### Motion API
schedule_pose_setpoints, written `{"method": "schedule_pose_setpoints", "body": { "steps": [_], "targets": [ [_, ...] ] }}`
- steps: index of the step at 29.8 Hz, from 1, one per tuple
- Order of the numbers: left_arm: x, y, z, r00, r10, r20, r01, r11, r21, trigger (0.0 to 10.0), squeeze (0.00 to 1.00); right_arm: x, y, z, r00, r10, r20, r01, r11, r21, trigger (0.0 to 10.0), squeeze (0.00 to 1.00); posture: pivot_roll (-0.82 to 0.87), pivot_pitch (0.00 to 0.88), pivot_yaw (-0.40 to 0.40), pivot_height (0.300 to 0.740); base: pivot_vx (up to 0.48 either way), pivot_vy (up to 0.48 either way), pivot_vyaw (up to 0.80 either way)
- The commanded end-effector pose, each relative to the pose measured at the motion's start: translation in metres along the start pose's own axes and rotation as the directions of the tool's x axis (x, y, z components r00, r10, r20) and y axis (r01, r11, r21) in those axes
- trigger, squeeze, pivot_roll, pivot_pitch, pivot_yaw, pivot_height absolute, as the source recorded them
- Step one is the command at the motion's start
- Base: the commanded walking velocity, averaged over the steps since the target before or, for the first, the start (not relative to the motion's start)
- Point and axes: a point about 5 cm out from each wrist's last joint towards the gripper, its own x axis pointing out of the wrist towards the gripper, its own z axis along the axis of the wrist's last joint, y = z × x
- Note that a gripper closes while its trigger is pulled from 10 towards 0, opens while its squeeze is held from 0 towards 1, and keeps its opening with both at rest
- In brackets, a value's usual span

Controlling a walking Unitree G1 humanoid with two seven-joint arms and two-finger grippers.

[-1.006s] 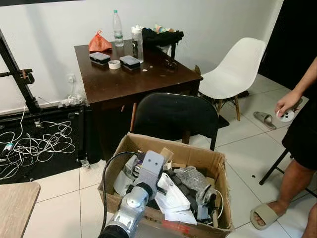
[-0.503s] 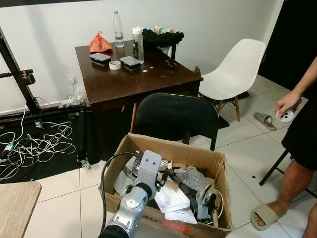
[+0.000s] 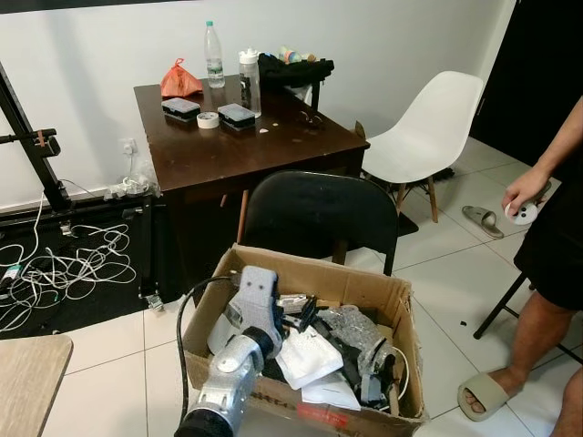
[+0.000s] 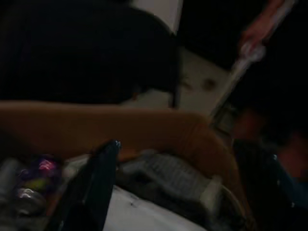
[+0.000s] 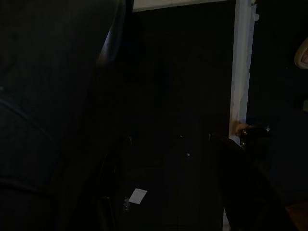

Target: Picking trash to rubbish bin

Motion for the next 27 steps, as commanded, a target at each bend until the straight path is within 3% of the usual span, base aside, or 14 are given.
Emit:
{"method": "schedule_pose_setpoints", "body": {
  "steps": [1,4,7,9,11,14,18,27],
  "targets": [
    [-0.01,0.003,-0.007,0.999,-0.04,-0.009,0.039,0.999,-0.033,10.0,0.0,0.0,0.002,-0.005,1.0,0.01,-0.02,-0.01,1.0,-0.003,10.0,0.0,-0.11,0.119,0.052,0.74,0.0,0.0,0.0],
    [-0.016,0.009,-0.009,0.999,-0.028,-0.021,0.027,0.999,-0.025,10.0,0.0,0.0,0.002,-0.005,1.0,0.011,-0.02,-0.011,1.0,-0.005,10.0,0.0,-0.11,0.119,0.052,0.74,0.0,0.0,0.0],
    [-0.034,0.028,-0.015,0.999,0.01,-0.04,-0.012,0.998,-0.061,10.0,0.0,0.0,0.002,-0.004,1.0,0.013,-0.018,-0.013,1.0,-0.008,10.0,0.0,-0.1,0.117,0.05,0.74,0.0,0.0,0.0],
    [-0.039,0.033,-0.017,0.999,0.012,-0.048,-0.015,0.998,-0.067,10.0,0.0,0.0,0.002,-0.004,1.0,0.013,-0.018,-0.014,1.0,-0.008,10.0,0.0,-0.1,0.117,0.05,0.74,0.0,0.0,0.0],
    [-0.062,0.049,-0.026,0.995,0.031,-0.097,-0.038,0.997,-0.073,10.0,0.0,0.0,0.003,-0.004,1.0,0.018,-0.017,-0.018,1.0,-0.016,10.0,0.0,-0.09,0.118,0.045,0.74,-0.399,0.0,0.0],
    [-0.069,0.053,-0.029,0.993,0.036,-0.111,-0.045,0.996,-0.072,10.0,0.0,0.0,0.004,-0.003,1.0,0.019,-0.017,-0.019,1.0,-0.019,10.0,0.0,-0.09,0.118,0.045,0.74,-0.48,0.0,0.0],
    [-0.088,0.064,-0.04,0.984,0.074,-0.165,-0.086,0.994,-0.071,10.0,0.0,0.0,0.006,-0.003,1.0,0.026,-0.017,-0.026,0.999,-0.032,10.0,0.0,-0.07,0.121,0.039,0.74,-0.48,0.0,0.0],
    [-0.114,0.07,-0.062,0.961,0.109,-0.253,-0.138,0.985,-0.101,10.0,0.0,0.0,0.006,0.001,1.0,0.027,-0.009,-0.027,0.999,-0.045,10.0,0.0,-0.06,0.122,0.033,0.74,-0.48,0.0,0.0]
  ]
}}
